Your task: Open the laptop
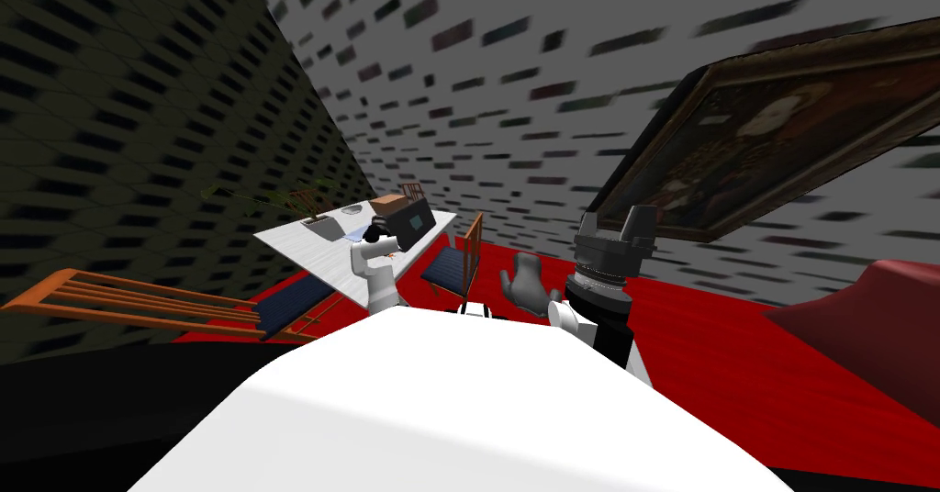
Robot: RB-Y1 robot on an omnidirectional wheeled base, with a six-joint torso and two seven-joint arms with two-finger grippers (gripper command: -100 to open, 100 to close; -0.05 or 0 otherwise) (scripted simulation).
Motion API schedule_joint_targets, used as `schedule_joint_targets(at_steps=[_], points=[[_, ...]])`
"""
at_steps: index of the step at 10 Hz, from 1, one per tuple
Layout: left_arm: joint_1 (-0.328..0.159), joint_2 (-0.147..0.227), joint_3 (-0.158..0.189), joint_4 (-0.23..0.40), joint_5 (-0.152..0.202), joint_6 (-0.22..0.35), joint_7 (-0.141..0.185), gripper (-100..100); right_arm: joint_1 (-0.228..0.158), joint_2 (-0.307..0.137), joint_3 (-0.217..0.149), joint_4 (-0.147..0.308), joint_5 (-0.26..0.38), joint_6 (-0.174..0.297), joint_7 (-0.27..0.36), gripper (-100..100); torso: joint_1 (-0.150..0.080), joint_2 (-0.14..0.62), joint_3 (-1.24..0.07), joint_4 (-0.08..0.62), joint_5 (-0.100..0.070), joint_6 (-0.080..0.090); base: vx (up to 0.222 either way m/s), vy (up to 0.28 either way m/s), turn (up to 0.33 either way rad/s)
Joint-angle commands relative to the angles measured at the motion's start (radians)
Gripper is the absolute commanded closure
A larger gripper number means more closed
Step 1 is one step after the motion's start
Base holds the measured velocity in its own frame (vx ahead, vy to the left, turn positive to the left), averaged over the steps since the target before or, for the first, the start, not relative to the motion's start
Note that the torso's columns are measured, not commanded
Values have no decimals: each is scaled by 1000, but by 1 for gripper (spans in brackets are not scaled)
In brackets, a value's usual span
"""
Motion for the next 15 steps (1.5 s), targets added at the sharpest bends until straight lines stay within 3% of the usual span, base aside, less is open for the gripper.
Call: schedule_joint_targets(at_steps=[1,14,15], points=[[-28,-3,5,-7,12,76,0,100,0,0,0,0,0,0,0,0,-2,1,1,-1,1,0,5,69,7],[-134,-11,14,-39,47,371,0,100,0,0,0,0,0,0,0,0,-4,1,1,-1,0,2,-3,56,-5],[-139,0,15,-41,48,349,-2,100,0,0,0,0,0,0,0,0,-6,2,1,-1,0,2,2,26,-4]])
